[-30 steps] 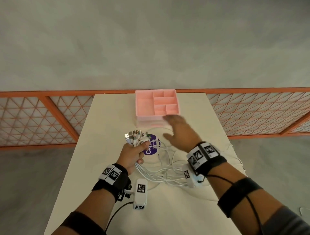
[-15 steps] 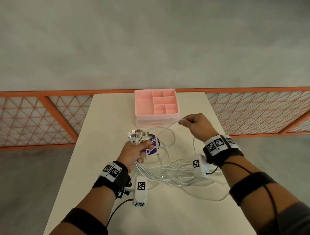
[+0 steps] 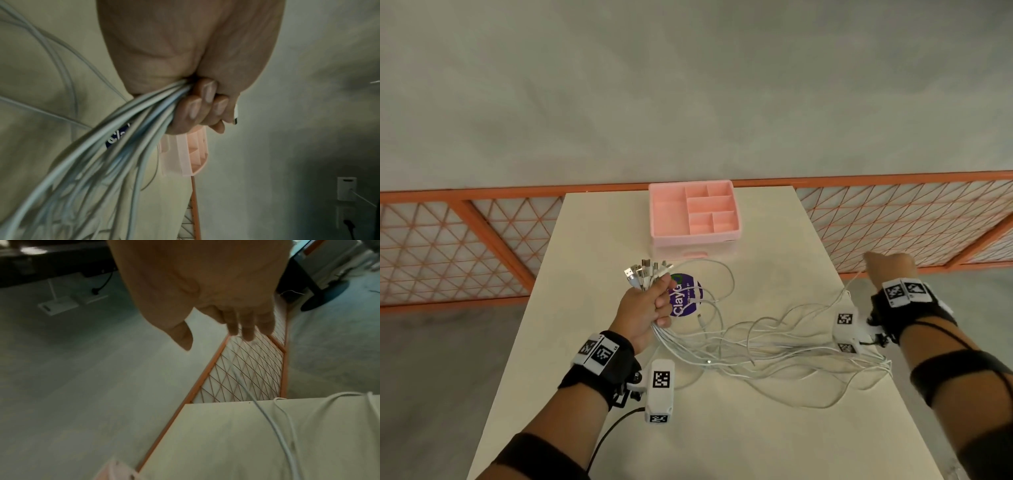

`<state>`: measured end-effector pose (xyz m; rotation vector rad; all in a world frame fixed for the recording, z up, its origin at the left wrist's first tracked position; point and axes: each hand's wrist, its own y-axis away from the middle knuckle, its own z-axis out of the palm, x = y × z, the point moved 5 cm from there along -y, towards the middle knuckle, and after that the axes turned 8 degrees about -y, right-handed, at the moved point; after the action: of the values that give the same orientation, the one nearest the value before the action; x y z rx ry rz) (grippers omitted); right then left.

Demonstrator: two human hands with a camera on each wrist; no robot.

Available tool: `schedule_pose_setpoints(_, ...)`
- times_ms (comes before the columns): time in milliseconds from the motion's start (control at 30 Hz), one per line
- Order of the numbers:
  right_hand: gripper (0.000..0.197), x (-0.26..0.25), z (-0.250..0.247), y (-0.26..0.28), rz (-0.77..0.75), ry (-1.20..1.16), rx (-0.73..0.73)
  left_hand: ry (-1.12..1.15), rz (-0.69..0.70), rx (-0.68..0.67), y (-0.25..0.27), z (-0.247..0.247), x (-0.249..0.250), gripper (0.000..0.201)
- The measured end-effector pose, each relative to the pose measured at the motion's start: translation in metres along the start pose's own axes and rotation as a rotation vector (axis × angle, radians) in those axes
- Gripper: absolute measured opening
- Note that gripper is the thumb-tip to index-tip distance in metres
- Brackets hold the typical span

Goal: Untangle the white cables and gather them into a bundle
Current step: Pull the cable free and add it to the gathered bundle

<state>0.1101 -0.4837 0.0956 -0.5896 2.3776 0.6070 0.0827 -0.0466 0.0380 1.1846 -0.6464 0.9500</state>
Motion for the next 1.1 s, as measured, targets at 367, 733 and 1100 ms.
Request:
schedule_pose_setpoints(367,0.04,-0.035,0.15,0.245,-0.923,0.104,-1.127,0.221,0.161,-0.052,0.009,0.051,0.038,0.031)
schedule_pose_setpoints(733,0.018,0.028,0.149,0.142,-0.886,0.56,-0.749,0.45,0.255,0.131,0.002,-0.034,0.062,0.038)
schedule_pose_setpoints(1100,0.03,0.097,0.064,0.015,-0.523,1.036,-0.212,0.319,0.094,0.038,0.0,-0.017,0.017,0.036)
